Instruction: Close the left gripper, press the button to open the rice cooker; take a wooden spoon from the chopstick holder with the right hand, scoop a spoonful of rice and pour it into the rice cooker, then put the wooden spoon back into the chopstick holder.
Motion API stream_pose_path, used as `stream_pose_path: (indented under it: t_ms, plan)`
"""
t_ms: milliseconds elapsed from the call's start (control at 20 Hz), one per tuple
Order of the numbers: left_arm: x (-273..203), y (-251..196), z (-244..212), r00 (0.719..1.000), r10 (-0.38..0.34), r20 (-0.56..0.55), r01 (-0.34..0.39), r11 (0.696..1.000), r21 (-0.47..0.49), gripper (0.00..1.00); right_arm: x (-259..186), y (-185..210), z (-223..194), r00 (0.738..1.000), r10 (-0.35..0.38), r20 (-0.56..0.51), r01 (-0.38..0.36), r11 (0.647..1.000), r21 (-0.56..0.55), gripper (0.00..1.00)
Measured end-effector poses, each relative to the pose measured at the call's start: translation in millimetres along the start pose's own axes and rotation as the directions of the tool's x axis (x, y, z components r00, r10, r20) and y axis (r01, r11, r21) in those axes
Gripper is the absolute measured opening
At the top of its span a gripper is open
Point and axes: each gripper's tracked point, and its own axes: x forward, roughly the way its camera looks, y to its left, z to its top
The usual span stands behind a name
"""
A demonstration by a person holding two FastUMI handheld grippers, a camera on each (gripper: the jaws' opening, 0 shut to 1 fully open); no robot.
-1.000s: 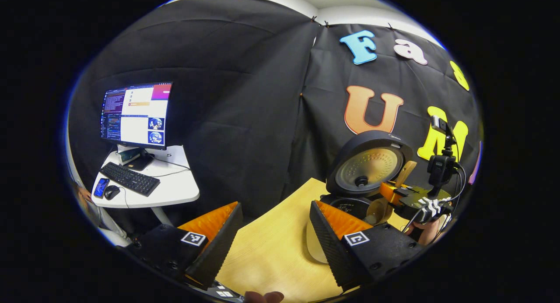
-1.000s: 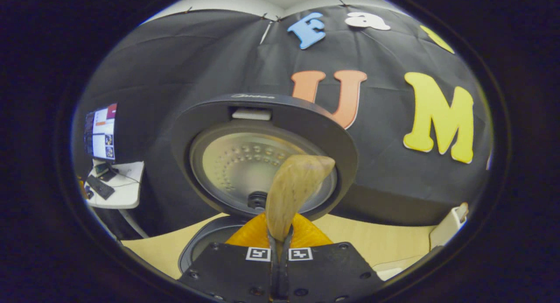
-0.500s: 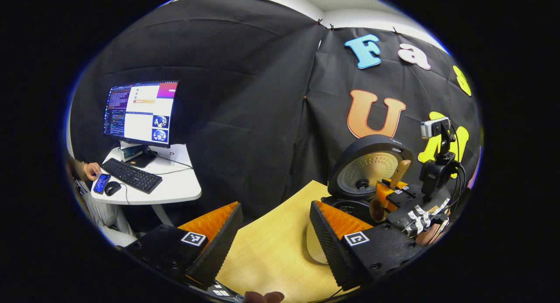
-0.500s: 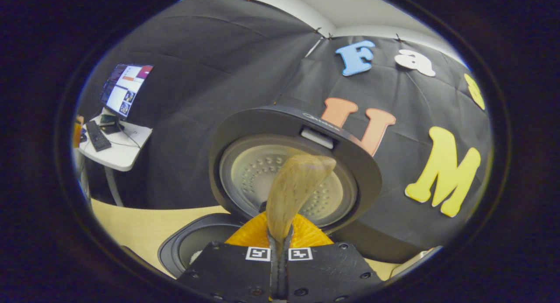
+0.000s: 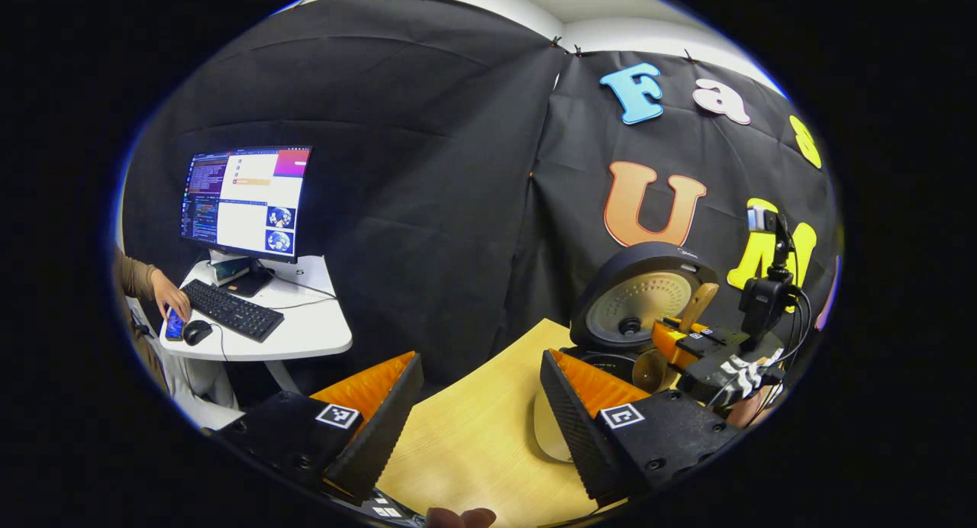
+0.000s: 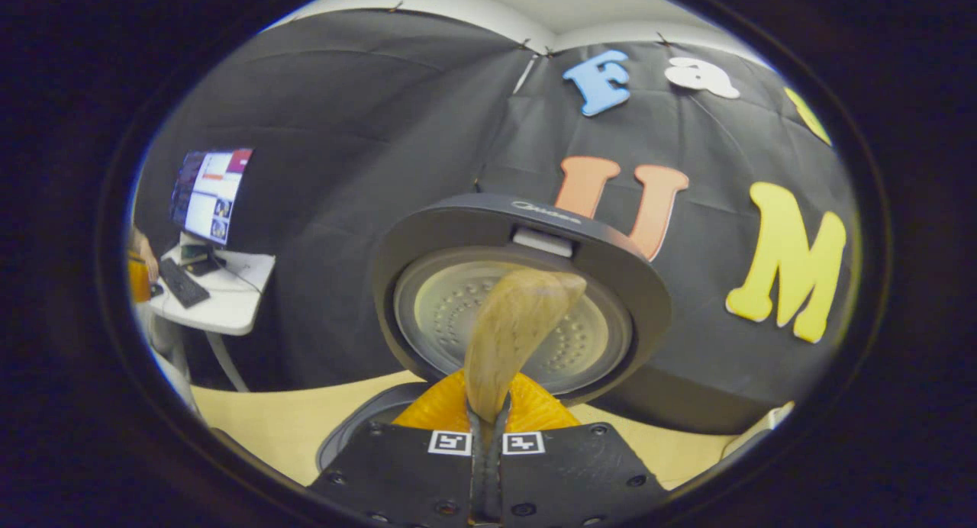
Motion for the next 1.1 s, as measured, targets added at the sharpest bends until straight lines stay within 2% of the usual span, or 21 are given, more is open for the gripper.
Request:
stream_pose_path:
  t_ms: [50,150,250,350,550,750,950,1100]
  plan:
    - [0.4,-3.6,2.1,1.000,-0.006,0.004,0.006,1.000,0.005,0.99,-4.3,-1.9,1.7,1.000,0.018,-0.014,-0.016,0.995,0.098,0.02]
    - [-0.7,-14.8,7.2,0.999,-0.032,-0.003,0.032,0.999,0.001,0.99,-11.5,-10.8,4.5,0.999,0.035,-0.033,-0.024,0.957,0.289,0.00]
    - [-3.4,-29.0,18.3,0.998,-0.065,0.019,0.064,0.998,0.007,0.99,-19.1,-23.0,10.6,0.998,0.040,-0.037,-0.019,0.894,0.447,0.00]
    - [-5.6,-46.2,26.9,0.994,-0.101,0.036,0.100,0.995,0.025,0.99,-28.3,-41.3,13.4,0.999,0.028,-0.042,-0.001,0.839,0.545,0.00]
    - [-12.8,-95.5,29.4,0.977,-0.211,0.042,0.209,0.976,0.054,0.99,-60.3,-96.4,25.4,0.999,-0.043,-0.016,0.044,0.795,0.606,0.00]
    - [-21.8,-171.0,29.8,0.938,-0.343,0.040,0.338,0.936,0.096,0.99,-118.9,-196.1,16.2,0.983,-0.181,-0.018,0.145,0.716,0.683,0.00]
    - [-37.5,-249.9,19.7,0.888,-0.459,0.024,0.452,0.881,0.142,0.99,-200.0,-313.7,-18.7,0.931,-0.360,-0.065,0.298,0.640,0.709,0.00]
    - [-52.5,-305.1,5.6,0.852,-0.523,-0.003,0.518,0.843,0.145,0.98,-256.0,-378.5,-52.7,0.886,-0.447,-0.120,0.391,0.585,0.711,0.00]
